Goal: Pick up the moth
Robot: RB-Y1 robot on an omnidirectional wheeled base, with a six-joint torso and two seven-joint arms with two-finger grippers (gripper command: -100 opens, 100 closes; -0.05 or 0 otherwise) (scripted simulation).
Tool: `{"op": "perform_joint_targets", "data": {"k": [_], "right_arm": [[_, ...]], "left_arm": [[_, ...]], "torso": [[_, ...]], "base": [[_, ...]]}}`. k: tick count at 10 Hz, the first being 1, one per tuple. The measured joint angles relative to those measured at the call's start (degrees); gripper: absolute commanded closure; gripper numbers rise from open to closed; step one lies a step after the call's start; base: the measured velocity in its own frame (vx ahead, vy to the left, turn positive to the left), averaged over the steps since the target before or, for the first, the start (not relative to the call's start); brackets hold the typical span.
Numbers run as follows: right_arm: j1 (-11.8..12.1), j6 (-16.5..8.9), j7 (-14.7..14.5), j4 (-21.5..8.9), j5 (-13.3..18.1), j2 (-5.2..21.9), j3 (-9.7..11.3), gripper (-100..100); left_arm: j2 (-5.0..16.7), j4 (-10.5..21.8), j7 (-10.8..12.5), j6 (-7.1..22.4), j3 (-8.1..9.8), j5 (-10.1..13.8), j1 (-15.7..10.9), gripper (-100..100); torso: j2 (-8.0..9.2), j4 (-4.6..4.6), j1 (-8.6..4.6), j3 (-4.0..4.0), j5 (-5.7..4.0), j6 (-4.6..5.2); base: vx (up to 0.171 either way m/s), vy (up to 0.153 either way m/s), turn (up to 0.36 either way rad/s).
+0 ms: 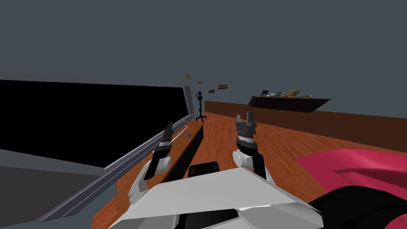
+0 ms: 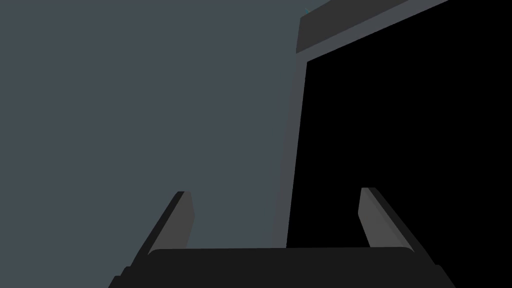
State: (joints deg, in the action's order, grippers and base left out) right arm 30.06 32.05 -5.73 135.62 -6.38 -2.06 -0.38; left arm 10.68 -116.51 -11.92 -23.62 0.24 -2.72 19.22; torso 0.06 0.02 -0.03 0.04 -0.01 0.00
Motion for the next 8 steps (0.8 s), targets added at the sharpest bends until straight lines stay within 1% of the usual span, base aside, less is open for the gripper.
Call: {"op": "perform_joint_targets", "data": {"k": [1, 3, 4, 5, 6, 7, 8], "right_arm": [[0.0, 0.0, 0.0, 0.0, 0.0, 0.0, 0.0, 0], [0.0, 0.0, 0.0, 0.0, 0.0, 0.0, 0.0, 0], [0.0, 0.0, 0.0, 0.0, 0.0, 0.0, 0.0, 0], [0.0, 0.0, 0.0, 0.0, 0.0, 0.0, 0.0, 0], [0.0, 0.0, 0.0, 0.0, 0.0, 0.0, 0.0, 0], [0.0, 0.0, 0.0, 0.0, 0.0, 0.0, 0.0, 0], [0.0, 0.0, 0.0, 0.0, 0.0, 0.0, 0.0, 0]], "left_arm": [[0.13, 1.44, -0.85, 0.91, -0.48, 0.03, -0.67, -100], [0.74, 3.37, -1.93, 2.44, -0.87, 0.33, -1.2, -100], [1.07, 4.42, -2.34, 3.12, -0.9, 0.51, -1.67, -100], [1.93, 5.83, -2.66, 4.25, -0.76, 0.97, -2.56, -100], [2.23, 7.1, -2.97, 5.03, -0.77, 1.14, -3.2, -100], [2.71, 8.1, -3.54, 6.44, -0.95, 1.42, -3.77, -100], [2.71, 9.37, -4.08, 7.02, -1.17, 1.46, -4.09, -100]], "torso": [[0.01, 0.0, -0.02, 0.0, 0.0, 0.01], [0.01, 0.0, -0.01, 0.0, 0.0, 0.01], [0.01, 0.0, 0.01, 0.01, 0.0, -0.01], [0.02, 0.0, 0.01, 0.01, 0.0, 0.01], [0.01, 0.0, 0.02, 0.01, 0.0, -0.01], [0.01, 0.0, 0.02, 0.0, 0.0, 0.01], [0.0, 0.0, 0.02, 0.0, 0.0, -0.01]], "base": [[-0.02, -0.01, -0.039], [-0.021, -0.012, -0.052], [-0.028, -0.014, -0.076], [-0.021, -0.008, -0.037], [-0.02, -0.009, -0.081], [-0.017, -0.006, -0.035], [-0.018, -0.01, -0.073]]}}
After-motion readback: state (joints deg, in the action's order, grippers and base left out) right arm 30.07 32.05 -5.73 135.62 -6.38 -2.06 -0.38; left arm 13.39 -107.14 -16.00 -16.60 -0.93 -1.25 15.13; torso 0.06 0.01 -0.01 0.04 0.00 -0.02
